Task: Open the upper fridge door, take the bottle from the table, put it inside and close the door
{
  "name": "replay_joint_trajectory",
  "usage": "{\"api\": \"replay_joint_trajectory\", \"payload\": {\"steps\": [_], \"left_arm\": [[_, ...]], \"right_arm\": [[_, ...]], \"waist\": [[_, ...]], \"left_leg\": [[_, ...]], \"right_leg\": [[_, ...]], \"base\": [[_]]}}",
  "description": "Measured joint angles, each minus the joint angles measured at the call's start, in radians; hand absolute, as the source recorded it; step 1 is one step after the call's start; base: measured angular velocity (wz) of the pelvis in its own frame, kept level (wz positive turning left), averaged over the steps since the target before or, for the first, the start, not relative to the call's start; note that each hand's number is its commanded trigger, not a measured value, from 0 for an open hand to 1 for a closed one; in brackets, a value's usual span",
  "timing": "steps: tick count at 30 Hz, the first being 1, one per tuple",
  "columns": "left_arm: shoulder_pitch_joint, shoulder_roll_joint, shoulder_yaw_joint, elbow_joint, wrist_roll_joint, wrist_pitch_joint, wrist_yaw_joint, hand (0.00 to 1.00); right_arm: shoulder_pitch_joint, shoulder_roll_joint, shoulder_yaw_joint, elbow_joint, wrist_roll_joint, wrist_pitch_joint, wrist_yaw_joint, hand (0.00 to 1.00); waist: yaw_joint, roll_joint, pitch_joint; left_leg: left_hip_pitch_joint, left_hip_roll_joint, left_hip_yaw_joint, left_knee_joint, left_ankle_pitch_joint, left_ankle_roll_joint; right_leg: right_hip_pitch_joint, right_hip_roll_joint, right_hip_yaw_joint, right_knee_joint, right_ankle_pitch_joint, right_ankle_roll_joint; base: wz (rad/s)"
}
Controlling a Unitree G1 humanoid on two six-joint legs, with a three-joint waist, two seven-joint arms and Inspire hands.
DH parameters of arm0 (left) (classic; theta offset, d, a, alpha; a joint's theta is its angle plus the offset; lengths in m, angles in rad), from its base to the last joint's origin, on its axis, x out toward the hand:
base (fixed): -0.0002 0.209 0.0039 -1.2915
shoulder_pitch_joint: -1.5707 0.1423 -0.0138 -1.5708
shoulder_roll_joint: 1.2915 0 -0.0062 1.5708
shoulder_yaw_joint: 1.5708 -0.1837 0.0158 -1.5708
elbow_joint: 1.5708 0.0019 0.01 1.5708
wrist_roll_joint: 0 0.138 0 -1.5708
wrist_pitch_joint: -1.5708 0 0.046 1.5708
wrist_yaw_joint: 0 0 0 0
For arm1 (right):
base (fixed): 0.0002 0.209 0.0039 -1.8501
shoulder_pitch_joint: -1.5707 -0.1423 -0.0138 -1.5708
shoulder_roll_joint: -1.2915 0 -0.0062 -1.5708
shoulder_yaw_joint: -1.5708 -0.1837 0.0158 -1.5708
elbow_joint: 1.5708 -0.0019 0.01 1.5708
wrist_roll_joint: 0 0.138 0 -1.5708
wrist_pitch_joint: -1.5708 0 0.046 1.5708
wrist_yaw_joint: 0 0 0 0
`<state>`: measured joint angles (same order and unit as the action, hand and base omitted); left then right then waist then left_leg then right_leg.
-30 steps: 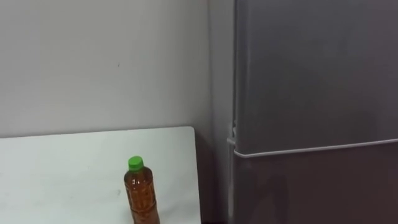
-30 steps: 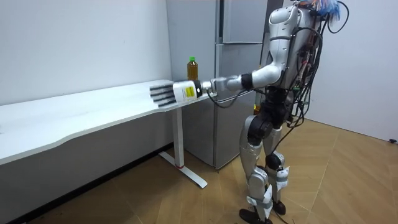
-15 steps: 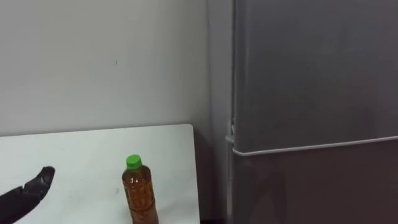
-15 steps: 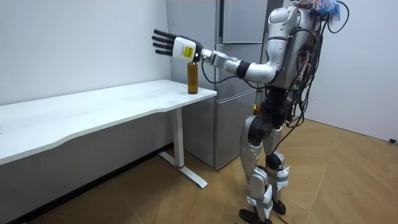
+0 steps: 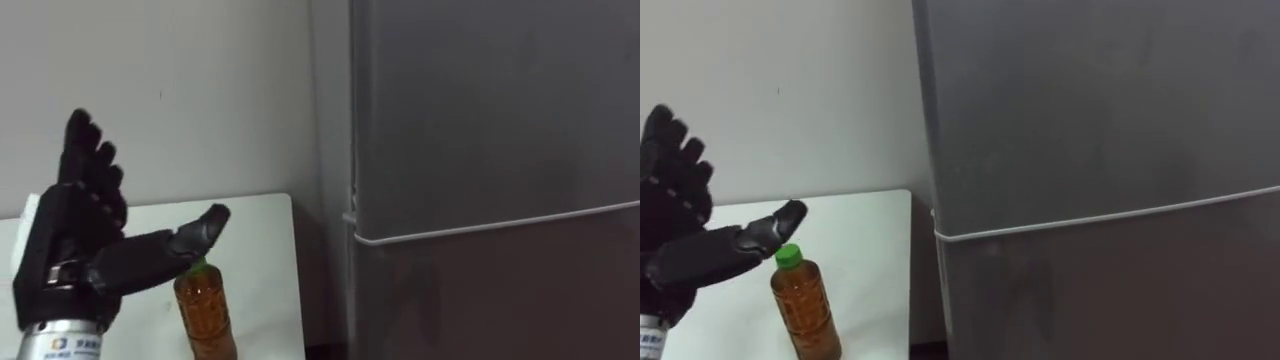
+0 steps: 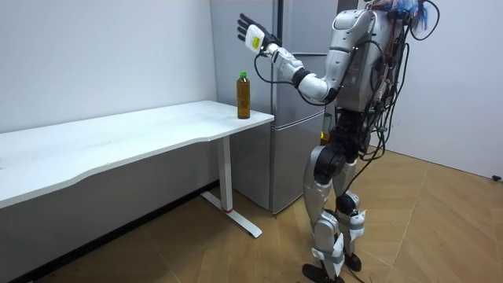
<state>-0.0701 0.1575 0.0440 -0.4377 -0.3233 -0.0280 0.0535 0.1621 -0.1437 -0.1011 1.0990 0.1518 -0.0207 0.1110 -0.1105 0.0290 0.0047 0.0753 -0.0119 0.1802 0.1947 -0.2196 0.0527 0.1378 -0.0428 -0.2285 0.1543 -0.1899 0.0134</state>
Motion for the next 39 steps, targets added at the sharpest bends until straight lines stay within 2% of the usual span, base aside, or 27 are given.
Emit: {"api": "replay_joint_trajectory", "payload": {"steps": [3,5,9,17,21,30,32,34,35,36,39], "left_arm": [[-0.022,-0.002,-0.050,-0.006,-0.001,0.008,-0.058,0.00],[-0.034,-0.005,-0.060,-0.015,-0.001,0.017,-0.093,0.00],[-0.060,-0.011,-0.093,-0.017,-0.005,0.022,-0.161,0.00],[-0.088,-0.025,-0.133,-0.018,-0.090,0.024,-0.300,0.00],[-0.088,-0.024,-0.147,-0.018,-0.099,0.028,-0.342,0.00],[-0.088,-0.028,-0.167,-0.034,-0.099,0.035,-0.367,0.00],[-0.088,-0.028,-0.167,-0.034,-0.099,0.035,-0.372,0.26],[-0.088,-0.029,-0.169,-0.034,-0.105,0.035,-0.373,0.77],[-0.088,-0.029,-0.169,-0.034,-0.115,0.035,-0.371,0.84],[-0.088,-0.029,-0.168,-0.034,-0.118,0.036,-0.369,1.00],[-0.088,-0.033,-0.152,-0.034,-0.121,0.037,-0.339,1.00]], "right_arm": [[-0.006,-0.002,0.009,0.002,0.000,0.000,0.000,0.00],[-0.015,-0.005,0.020,0.004,-0.001,0.000,0.000,0.00],[-0.029,-0.010,0.031,0.027,0.000,0.000,0.000,0.00],[-0.034,-0.014,0.039,0.036,0.004,-0.002,-0.003,0.00],[-0.034,-0.014,0.040,0.037,0.009,-0.002,-0.006,0.00],[-0.048,-0.014,0.061,0.067,0.059,-0.001,-0.015,0.00],[-0.055,-0.015,0.075,0.077,0.075,-0.001,-0.015,0.00],[-0.059,-0.015,0.081,0.082,0.082,-0.001,-0.016,0.00],[-0.060,-0.015,0.082,0.082,0.084,-0.001,-0.015,0.00],[-0.060,-0.015,0.082,0.082,0.084,-0.001,-0.015,0.00],[-0.060,-0.015,0.082,0.082,0.084,-0.001,-0.013,0.00]], "waist": [[-0.011,0.002,-0.0018],[-0.020,0.005,-0.0058],[-0.025,0.005,-0.0066],[-0.028,0.009,-0.0097],[-0.028,0.012,-0.0099],[-0.025,0.014,-0.0093],[-0.025,0.012,-0.0084],[-0.026,0.011,-0.0073],[-0.026,0.011,-0.0063],[-0.026,0.011,-0.0059],[-0.025,0.010,-0.0051]], "left_leg": [[-0.006,0.000,0.000,0.004,0.000,0.000],[-0.015,0.001,-0.001,0.005,0.000,0.000],[-0.014,0.001,0.000,0.005,0.000,0.000],[-0.011,0.002,0.003,0.008,0.000,0.000],[-0.012,0.002,0.003,0.009,0.000,0.001],[-0.011,0.000,0.003,0.008,0.000,0.000],[-0.011,0.000,0.003,0.008,0.000,0.000],[-0.012,0.000,0.002,0.008,0.000,0.000],[-0.012,0.000,0.002,0.007,0.000,0.000],[-0.012,0.000,0.002,0.007,0.000,0.000],[-0.015,-0.001,-0.003,0.007,0.000,0.001]], "right_leg": [[-0.003,0.000,0.000,0.000,0.000,0.000],[-0.012,0.000,0.001,0.001,0.001,-0.001],[-0.013,0.001,0.007,0.001,0.001,-0.001],[-0.011,-0.001,0.007,0.002,0.001,-0.002],[-0.014,-0.002,0.007,0.001,0.002,-0.002],[-0.018,-0.004,0.005,-0.005,0.001,-0.001],[-0.018,-0.004,0.004,-0.006,0.001,-0.001],[-0.017,-0.003,0.003,-0.006,0.001,-0.001],[-0.017,-0.002,0.003,-0.006,0.001,-0.001],[-0.017,-0.001,0.002,-0.006,0.001,-0.001],[-0.016,-0.001,-0.002,-0.010,0.001,-0.001]], "base": [[0.01],[0.00],[0.00],[0.00],[0.00],[0.00],[0.00],[0.00],[0.00],[0.00],[0.05]]}}
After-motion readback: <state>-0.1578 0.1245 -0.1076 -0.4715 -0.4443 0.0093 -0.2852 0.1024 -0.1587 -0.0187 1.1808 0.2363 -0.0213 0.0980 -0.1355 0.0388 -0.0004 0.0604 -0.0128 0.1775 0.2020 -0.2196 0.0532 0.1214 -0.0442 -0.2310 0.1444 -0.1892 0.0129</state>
